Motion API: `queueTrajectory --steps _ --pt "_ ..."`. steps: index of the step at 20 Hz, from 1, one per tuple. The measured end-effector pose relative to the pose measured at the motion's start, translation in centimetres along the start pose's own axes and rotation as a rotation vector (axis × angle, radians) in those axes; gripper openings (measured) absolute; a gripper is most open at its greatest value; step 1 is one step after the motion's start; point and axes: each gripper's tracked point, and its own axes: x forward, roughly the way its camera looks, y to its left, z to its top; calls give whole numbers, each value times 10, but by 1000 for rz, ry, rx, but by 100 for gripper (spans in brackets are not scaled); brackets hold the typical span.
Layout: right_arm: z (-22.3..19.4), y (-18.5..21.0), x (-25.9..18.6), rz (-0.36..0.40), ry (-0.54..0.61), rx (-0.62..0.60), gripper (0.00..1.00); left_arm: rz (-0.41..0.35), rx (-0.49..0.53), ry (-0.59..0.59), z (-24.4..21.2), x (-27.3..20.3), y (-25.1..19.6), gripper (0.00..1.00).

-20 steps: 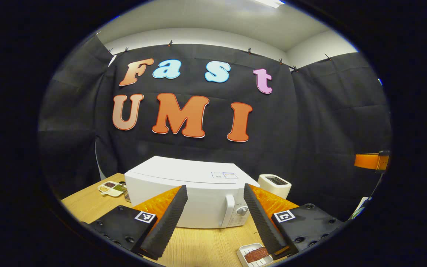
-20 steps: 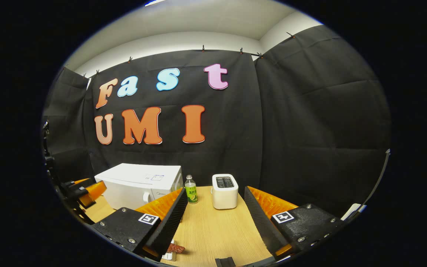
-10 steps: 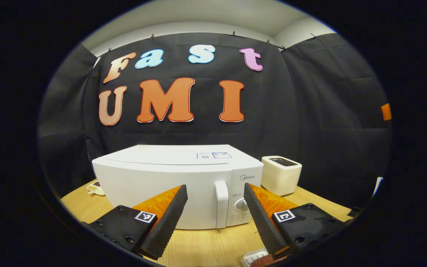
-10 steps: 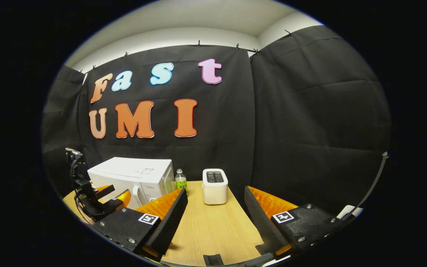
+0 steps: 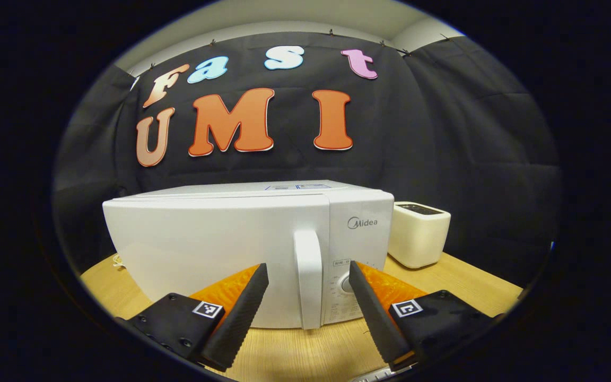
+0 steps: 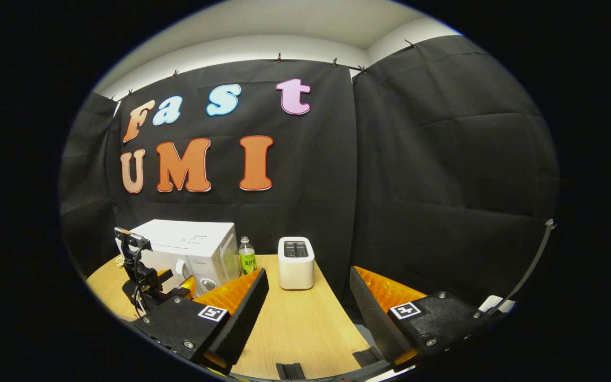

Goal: Open the microwave oven with the left hand, put the food in, and close the microwave oven.

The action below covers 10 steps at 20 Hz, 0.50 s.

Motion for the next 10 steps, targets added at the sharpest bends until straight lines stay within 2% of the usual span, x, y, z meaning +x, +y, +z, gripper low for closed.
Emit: queueTrajectory --steps 2,3,4,6,7,8,9,10 --pt "-2 -5 1 -6 7 5 96 6 -19 12 -5 3 -1 100" --pt "-4 -6 2 -7 10 6 96 11 -26 14 -7 4 0 96" --pt "-6 -7 2 -8 14 5 96 18 -27 5 -5 4 2 83" --pt "-7 -9 2 -5 17 1 96 -4 -17 20 -10 8 -6 43" --pt "-6 -8 3 -2 17 -2 96 -7 2 37 -12 4 -4 32" --pt "-6 -7 3 2 18 -5 96 -21 12 31 -9 5 -4 27" --pt "-7 -6 3 6 19 -8 96 -35 12 37 -9 4 -5 29" --pt "-8 -4 4 10 20 -10 96 -41 8 57 -10 4 -4 22"
